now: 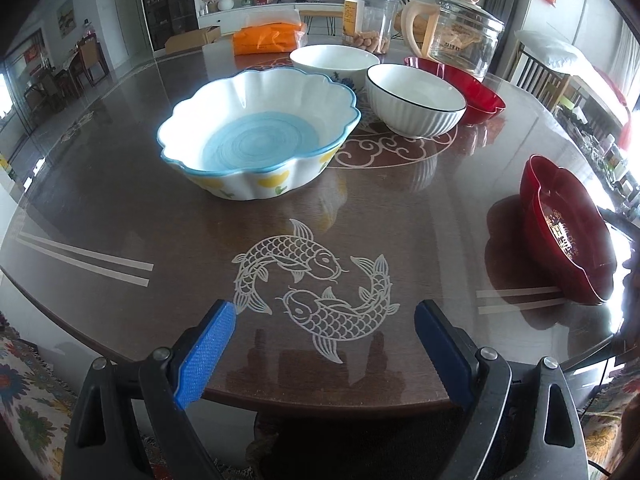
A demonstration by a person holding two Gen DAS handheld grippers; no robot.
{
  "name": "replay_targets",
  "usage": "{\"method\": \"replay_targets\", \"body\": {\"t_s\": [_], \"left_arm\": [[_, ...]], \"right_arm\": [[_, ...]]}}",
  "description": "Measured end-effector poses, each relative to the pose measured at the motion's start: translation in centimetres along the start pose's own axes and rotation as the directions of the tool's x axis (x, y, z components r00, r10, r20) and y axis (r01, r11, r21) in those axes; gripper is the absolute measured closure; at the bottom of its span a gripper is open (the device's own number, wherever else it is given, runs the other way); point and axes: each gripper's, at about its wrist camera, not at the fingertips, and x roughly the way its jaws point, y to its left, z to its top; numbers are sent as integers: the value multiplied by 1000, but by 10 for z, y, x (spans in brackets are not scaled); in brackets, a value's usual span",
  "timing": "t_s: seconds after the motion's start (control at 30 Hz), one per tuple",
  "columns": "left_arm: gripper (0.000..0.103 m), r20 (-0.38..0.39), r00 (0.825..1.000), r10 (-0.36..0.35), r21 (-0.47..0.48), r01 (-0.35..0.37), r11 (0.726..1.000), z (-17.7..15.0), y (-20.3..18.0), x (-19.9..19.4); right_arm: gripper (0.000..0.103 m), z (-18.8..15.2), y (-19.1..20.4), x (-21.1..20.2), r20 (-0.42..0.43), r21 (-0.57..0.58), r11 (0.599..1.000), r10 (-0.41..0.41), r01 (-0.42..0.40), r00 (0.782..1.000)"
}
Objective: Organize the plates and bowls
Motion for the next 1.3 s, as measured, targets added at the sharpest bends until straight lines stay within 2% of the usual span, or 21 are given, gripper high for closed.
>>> {"method": "replay_targets", "body": {"t_s": [0.1, 0.27, 0.3, 0.4, 0.57, 0.73, 0.83, 1.0, 1.13, 1.3], "left_arm": [[12, -12, 1000, 4, -31, -4, 1000, 5, 1, 1], [12, -35, 999, 14, -21, -15, 1000, 13, -13, 4], [12, -38, 999, 15, -9, -16, 1000, 14, -16, 4], [12, -27, 999, 22, 32, -21, 999, 19, -27, 1], [12, -2, 1000, 4, 50, -4, 999, 20, -34, -5], [12, 24, 999, -26, 30, 25, 999, 16, -23, -8], [12, -6, 999, -38, -2, 38, 999, 12, -13, 0], [12, -25, 993, -116, -95, 113, 989, 18, -4, 10], [12, -4, 989, -151, -93, 150, 984, 26, -8, 6], [12, 34, 991, -126, -64, 128, 990, 27, -6, 0]], "right_arm": [[29, 21, 1, 30, -6, 39, 999, 10, -10, 1000], [29, 59, 17, 64, -20, 76, 993, 90, -89, 996], [19, 66, 24, 71, -32, 59, 995, 78, -76, 996], [9, 80, 38, 87, -54, 17, 997, 73, -72, 996], [7, 82, 37, 90, -58, 22, 997, 75, -73, 996], [7, 82, 37, 90, -58, 22, 997, 74, -73, 996], [7, 82, 37, 91, -58, 23, 997, 74, -73, 996], [7, 82, 37, 91, -59, 23, 997, 74, -73, 996], [7, 82, 38, 90, -58, 23, 997, 74, -73, 996], [7, 82, 38, 90, -58, 23, 997, 74, -73, 996]]}}
